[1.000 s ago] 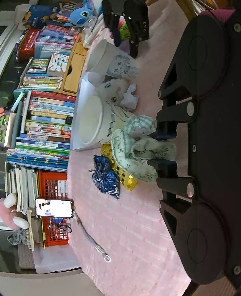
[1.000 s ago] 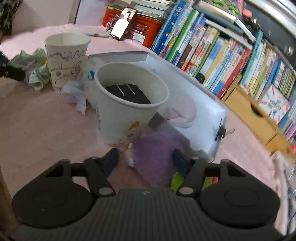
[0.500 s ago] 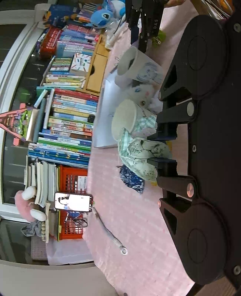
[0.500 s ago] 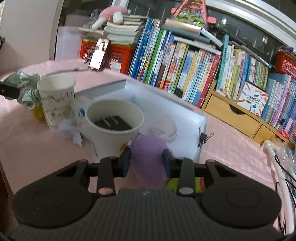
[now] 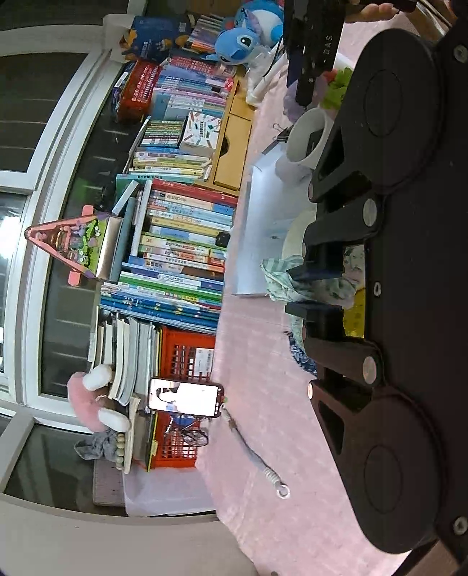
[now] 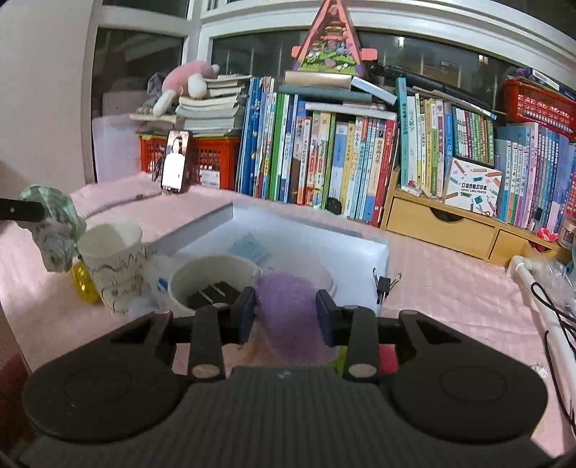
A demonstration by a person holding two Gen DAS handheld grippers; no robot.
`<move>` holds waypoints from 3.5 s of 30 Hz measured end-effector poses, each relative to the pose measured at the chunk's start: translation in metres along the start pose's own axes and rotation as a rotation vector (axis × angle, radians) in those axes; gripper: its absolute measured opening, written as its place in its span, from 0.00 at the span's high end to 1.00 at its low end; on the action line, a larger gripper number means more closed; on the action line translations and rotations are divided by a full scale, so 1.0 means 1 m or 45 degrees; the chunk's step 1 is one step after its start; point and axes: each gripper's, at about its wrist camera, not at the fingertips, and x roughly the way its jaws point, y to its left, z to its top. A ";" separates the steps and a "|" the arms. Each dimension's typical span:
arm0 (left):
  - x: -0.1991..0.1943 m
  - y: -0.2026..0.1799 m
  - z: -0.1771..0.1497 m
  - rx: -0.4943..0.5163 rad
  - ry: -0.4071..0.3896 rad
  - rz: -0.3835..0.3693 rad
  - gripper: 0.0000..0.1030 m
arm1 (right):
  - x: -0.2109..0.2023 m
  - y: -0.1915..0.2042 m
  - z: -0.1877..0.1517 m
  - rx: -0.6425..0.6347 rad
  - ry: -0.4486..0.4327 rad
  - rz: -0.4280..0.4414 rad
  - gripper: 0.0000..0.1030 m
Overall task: Organize soft objects
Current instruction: 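Lift and carry the patterned cloth and purple ball over the white tray with both tools, then lower the patterned cloth with the left tool while the right tool releases the purple ball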
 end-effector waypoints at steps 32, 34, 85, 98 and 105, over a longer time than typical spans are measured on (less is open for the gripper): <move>0.021 -0.006 0.051 0.001 -0.071 -0.078 0.94 | -0.005 -0.018 0.018 0.197 -0.066 -0.070 0.61; 0.028 -0.009 0.058 0.003 -0.074 -0.088 0.94 | -0.004 -0.021 0.020 0.215 -0.067 -0.069 0.61; 0.295 -0.057 0.088 0.081 0.648 -0.093 0.94 | 0.135 -0.088 0.029 0.593 0.267 -0.115 0.60; 0.301 -0.062 0.085 0.059 0.678 -0.149 0.91 | 0.140 -0.090 0.019 0.621 0.308 -0.091 0.60; 0.305 -0.064 0.085 0.036 0.699 -0.179 0.90 | 0.144 -0.089 0.014 0.621 0.338 -0.093 0.61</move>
